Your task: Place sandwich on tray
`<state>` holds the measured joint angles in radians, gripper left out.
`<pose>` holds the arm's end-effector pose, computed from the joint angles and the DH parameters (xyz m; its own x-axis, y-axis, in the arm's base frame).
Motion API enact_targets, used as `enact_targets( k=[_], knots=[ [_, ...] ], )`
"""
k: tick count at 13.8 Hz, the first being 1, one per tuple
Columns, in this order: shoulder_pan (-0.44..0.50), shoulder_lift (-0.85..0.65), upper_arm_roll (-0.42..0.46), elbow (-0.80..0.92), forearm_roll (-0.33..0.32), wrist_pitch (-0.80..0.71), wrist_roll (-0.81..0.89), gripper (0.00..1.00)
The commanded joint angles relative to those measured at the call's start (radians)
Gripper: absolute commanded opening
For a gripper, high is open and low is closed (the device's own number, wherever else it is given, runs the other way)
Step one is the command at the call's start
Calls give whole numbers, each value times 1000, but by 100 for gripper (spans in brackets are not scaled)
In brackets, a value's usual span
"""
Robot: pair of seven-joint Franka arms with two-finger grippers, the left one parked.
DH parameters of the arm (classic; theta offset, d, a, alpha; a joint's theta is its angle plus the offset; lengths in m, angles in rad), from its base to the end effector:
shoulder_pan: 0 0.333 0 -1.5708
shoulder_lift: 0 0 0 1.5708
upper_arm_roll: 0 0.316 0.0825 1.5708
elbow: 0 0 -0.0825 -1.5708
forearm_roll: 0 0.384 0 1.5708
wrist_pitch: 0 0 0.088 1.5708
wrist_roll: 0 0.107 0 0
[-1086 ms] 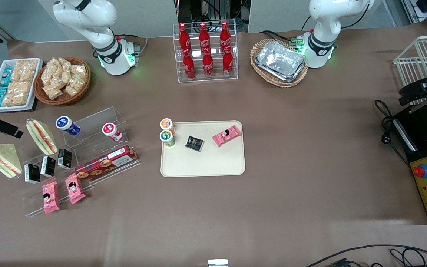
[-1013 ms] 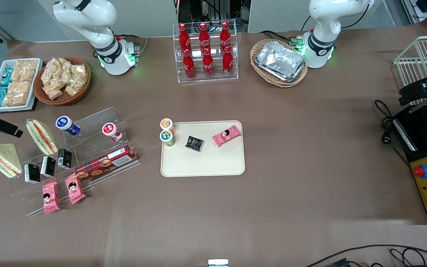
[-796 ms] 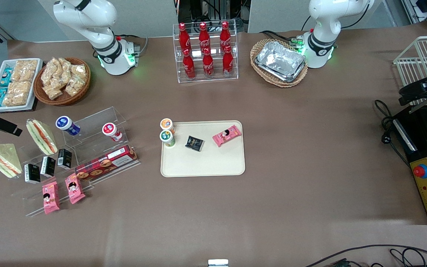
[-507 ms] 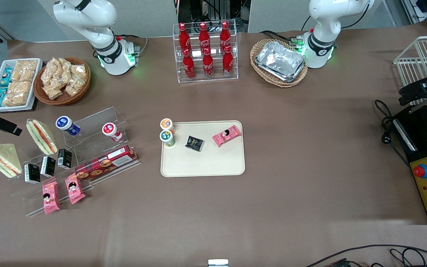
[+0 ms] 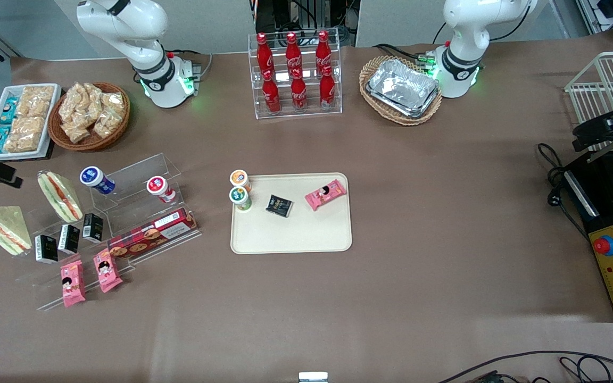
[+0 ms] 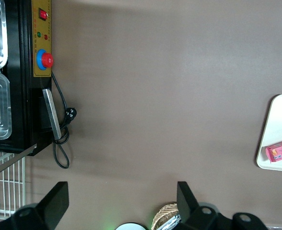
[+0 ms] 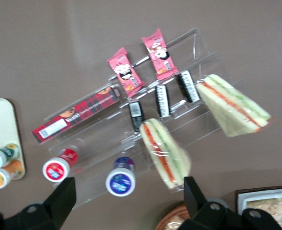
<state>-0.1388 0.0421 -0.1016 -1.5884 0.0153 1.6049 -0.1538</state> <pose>0.5534 -0.1328 0.5956 0.9959 -0.0870 -0.0234 -0.0873 -0.9961 -0.0148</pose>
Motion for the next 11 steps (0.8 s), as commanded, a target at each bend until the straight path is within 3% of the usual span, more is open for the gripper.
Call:
enact_targets(
  k=[1, 3, 8, 11],
  knots=[
    [-25, -36, -76, 7, -9, -16, -130, 100],
    [-25, -44, -134, 5, -58, -17, -295, 100],
    [-32, -31, -254, -28, -44, 73, -570, 100],
    [-54, -22, -262, -103, -29, 170, -641, 100]
  ],
)
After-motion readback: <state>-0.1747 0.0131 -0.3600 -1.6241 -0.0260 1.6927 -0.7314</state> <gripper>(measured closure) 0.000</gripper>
